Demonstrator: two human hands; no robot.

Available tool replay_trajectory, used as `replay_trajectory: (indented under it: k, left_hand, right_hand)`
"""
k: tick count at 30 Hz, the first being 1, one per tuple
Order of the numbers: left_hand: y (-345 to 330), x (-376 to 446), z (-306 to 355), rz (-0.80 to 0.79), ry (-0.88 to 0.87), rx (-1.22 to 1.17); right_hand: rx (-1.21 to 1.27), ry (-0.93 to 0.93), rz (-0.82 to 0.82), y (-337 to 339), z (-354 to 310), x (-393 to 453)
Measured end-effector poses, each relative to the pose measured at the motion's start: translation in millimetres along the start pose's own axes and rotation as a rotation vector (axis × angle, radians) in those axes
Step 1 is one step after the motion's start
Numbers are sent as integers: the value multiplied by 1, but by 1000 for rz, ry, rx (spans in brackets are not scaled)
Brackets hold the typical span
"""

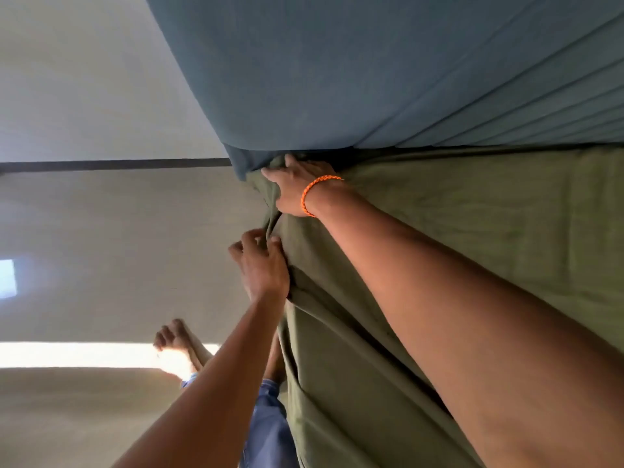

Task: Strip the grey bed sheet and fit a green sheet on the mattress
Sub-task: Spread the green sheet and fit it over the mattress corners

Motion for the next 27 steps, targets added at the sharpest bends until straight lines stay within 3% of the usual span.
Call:
replay_trajectory:
  k: [5, 8, 12, 16, 21, 27]
  left_hand:
    - [-11, -38, -27, -153, 332, -81]
    - [-10, -35, -33, -154, 467, -213]
    - [-6, -44, -24, -184, 450, -336]
    - [0, -58, -6, -229, 358, -363]
    - [-4, -55, -5, -263, 309, -378]
    - [-7, -33, -27, -223, 342, -327]
  right_hand:
    - [59, 153, 161, 6, -21, -6]
    - [-40, 106, -44, 5, -23, -3]
    - [-288, -133, -429, 7, -9, 5]
    - [-389, -148, -548, 16, -5, 3]
    - [-571, -108, -436, 35, 0, 6]
    - [-650, -1, -372, -11, -24, 19]
Point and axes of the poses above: each hand's wrist, its own x-axis towards the middle knuckle, its own y-axis out of the back of the hand, z = x × y, the point moved 9 cm from there along x, towards the middle knuckle, and after that the axes turned 10 degrees about z, right-handed, at the moved point
